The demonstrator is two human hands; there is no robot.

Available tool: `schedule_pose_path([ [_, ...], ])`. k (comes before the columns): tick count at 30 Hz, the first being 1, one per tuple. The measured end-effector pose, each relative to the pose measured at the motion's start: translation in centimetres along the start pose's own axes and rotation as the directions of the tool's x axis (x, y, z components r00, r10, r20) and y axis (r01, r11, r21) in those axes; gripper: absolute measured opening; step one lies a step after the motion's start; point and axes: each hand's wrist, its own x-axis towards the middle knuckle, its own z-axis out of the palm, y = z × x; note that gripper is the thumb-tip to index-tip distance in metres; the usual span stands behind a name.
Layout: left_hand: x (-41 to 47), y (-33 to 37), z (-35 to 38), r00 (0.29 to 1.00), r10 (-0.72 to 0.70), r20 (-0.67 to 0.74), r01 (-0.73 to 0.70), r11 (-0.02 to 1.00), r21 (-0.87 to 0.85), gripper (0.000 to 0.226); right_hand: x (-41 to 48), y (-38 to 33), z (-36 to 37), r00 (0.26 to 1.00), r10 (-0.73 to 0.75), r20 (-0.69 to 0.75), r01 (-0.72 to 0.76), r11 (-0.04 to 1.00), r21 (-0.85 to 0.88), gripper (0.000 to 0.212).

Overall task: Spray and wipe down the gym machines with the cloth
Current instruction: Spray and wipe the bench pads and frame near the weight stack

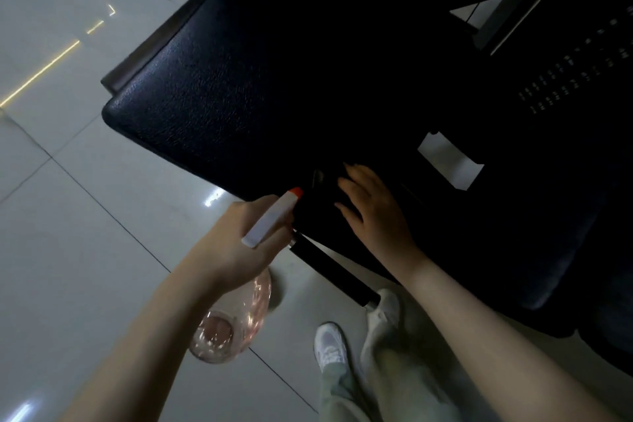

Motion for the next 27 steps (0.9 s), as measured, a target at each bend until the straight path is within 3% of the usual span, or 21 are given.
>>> schedule_pose_path([
  [4, 1.8, 1.9, -1.9, 0.997, -0.008, 0.075, 0.010, 1.000, -0.014, 0.049, 0.0, -0.5, 0.4, 0.999, 0.037, -0.035, -0.036, 0.999, 0.036, 0.032],
  [8, 4.2, 3.9, -3.7, 0.981, -0.128, 0.143, 0.134, 0.990, -0.035, 0.060, 0.2, -0.6, 0.1, 0.998, 0.043, -0.052, -0.040, 0.997, 0.063, 0.032],
  [11, 6.0, 5.5, -4.7, 0.969, -0.146, 0.197, 0.138, 0.989, 0.053, 0.052, 1.6, -0.8, 0.0, 0.991, 0.122, -0.058, -0.115, 0.987, 0.111, 0.033],
  [14, 8.1, 6.4, -5.2, 0.960, -0.222, 0.170, 0.196, 0.969, 0.153, 0.023, 3.1, -1.2, 0.2, 0.969, 0.233, -0.077, -0.217, 0.960, 0.177, 0.033],
  [27, 13.5, 9.0, -6.1, 0.946, -0.197, 0.257, 0.098, 0.931, 0.353, 0.024, 3.0, -1.2, 0.3, 0.966, 0.256, -0.032, -0.243, 0.945, 0.221, 0.031],
])
